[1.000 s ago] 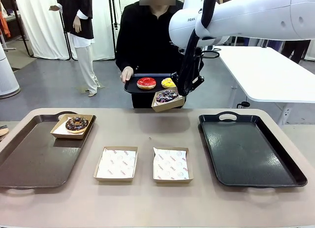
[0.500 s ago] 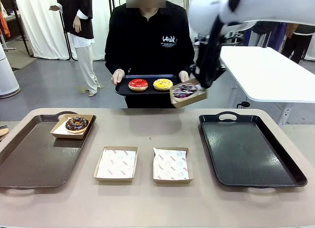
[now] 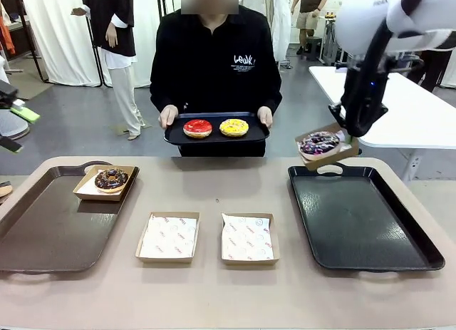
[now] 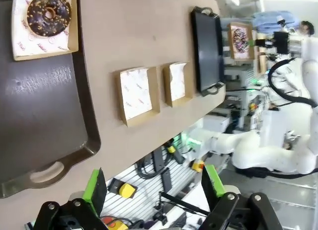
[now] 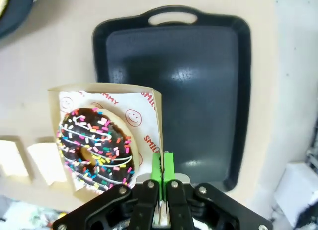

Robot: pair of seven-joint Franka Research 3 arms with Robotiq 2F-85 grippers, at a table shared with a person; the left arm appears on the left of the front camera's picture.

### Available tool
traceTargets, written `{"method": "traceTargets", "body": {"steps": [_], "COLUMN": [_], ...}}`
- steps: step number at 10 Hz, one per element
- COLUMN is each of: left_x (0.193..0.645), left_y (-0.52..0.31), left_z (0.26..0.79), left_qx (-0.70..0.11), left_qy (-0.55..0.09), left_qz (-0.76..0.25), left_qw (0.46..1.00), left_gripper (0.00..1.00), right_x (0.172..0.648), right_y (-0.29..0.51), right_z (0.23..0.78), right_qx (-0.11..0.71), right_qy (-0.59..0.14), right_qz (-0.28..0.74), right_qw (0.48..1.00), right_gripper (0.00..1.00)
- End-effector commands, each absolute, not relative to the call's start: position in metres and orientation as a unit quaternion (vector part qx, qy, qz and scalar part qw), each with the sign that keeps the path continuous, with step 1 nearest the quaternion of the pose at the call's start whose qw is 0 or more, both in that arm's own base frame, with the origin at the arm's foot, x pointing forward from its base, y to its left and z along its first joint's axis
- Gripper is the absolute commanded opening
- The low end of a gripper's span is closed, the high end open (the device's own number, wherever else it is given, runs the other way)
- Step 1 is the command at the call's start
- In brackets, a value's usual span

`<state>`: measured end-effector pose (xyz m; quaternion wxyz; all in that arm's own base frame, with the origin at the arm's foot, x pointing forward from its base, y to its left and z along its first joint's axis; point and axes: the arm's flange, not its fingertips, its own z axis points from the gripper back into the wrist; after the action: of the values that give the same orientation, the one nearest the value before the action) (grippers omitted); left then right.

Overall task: Individually package the donuts and arrange them on the tray.
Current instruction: Place the picked Paper togo box on the Handle tray while simultaneously picking up another Paper togo box from the table with the other hand.

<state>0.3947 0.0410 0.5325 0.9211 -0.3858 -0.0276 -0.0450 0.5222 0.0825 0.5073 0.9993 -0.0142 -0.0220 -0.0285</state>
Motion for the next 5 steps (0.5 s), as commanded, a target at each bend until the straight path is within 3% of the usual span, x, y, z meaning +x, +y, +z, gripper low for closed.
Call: {"method": "traceTargets", "body": {"steps": [1,5], "left_x": [0.395,0.410], "left_y": [-0.003,-0.070], "left_z": [0.529,0.510], "left_qx": [-0.305,-0.214], "left_qy": [-0.026,-0.013], "left_qz": [-0.047,-0.044], "left_qw": [0.951,0.976], "left_gripper": [1.00,1.00], "right_x": [0.529,0.559], "right_y": [0.064,0.053], "right_z": [0.480,0.435], "right_qx": [0.019,0.031], "right_qy": [-0.034,-0.038], "right_qz": [-0.023,0.005], "right_qw": [0.999,0.999], "right_gripper": [0.01,0.01]}}
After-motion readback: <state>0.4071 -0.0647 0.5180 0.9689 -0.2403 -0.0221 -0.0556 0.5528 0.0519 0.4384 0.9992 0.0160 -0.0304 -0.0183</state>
